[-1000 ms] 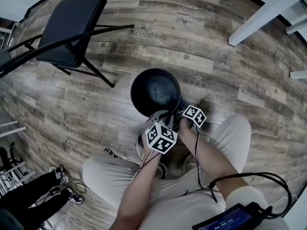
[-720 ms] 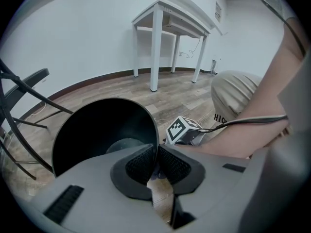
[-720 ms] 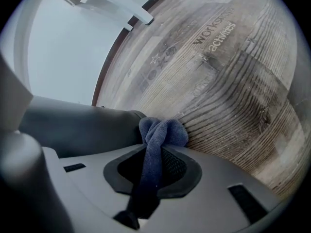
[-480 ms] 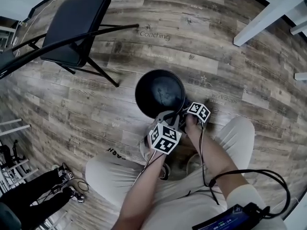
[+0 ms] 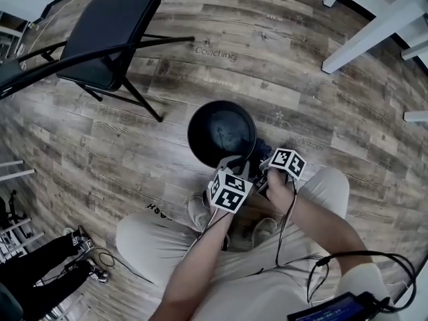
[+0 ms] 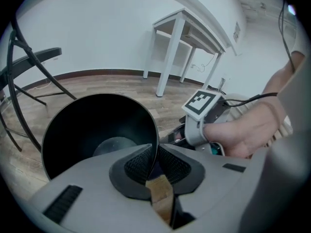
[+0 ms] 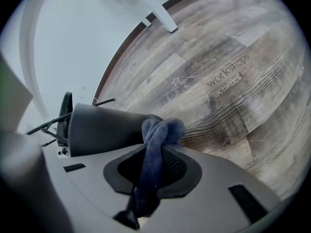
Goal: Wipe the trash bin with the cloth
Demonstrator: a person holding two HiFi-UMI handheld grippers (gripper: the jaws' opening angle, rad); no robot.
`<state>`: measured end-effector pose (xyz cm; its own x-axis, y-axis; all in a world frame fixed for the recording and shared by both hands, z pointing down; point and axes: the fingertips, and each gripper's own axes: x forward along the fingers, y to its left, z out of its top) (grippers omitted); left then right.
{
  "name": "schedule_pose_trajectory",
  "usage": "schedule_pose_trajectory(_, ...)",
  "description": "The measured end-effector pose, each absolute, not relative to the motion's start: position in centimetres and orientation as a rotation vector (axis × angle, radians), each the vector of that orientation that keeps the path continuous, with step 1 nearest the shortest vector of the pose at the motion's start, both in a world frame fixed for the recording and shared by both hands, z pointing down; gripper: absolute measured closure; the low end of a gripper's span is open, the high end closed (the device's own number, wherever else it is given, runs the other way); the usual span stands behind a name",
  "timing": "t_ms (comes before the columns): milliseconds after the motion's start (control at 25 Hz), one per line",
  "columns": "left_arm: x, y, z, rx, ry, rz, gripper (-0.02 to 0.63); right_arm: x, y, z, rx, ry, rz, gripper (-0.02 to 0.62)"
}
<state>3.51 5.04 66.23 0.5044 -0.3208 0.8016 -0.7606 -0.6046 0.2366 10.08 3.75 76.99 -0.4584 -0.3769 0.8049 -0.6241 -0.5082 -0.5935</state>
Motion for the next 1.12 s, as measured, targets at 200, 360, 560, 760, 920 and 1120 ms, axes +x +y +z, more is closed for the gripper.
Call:
schedule_pose_trajectory(200, 3.4, 4.1, 65.3, 2.129, -0.93, 0.808, 0.566, 10.3, 4.8, 72.4, 1.519, -1.542, 2.155, 0.526)
schedule_pose_trajectory(360, 4.5, 3.7, 64.3, 2.123, -0.914, 0.66, 0.566, 9.8, 5.4, 68.9, 1.53, -1.64, 2.201, 0.526)
schedule_pose_trajectory(560, 3.6, 3.8, 63.8, 2.207, -0.921, 0.808, 0.566, 8.4, 6.0, 65.8, 1.539, -1.706, 2.268, 0.526)
schedule_pose_trajectory(760, 1.0, 4.8, 64.5, 2.238, -0.879, 1.171, 0.552, 7.6, 6.0, 65.5, 1.572, -1.701, 2.324, 0.526)
schedule_pose_trajectory(920, 0.4, 5.7, 65.3, 2.26, -0.831, 1.298, 0.534, 7.1, 5.5, 66.6, 1.595, -1.692, 2.34, 0.526)
schedule_pose_trajectory(1120, 0.5, 5.6, 65.4, 2.273, -0.818, 1.285, 0.525, 6.0, 5.0, 67.5, 1.591, -1.689, 2.376, 0.526)
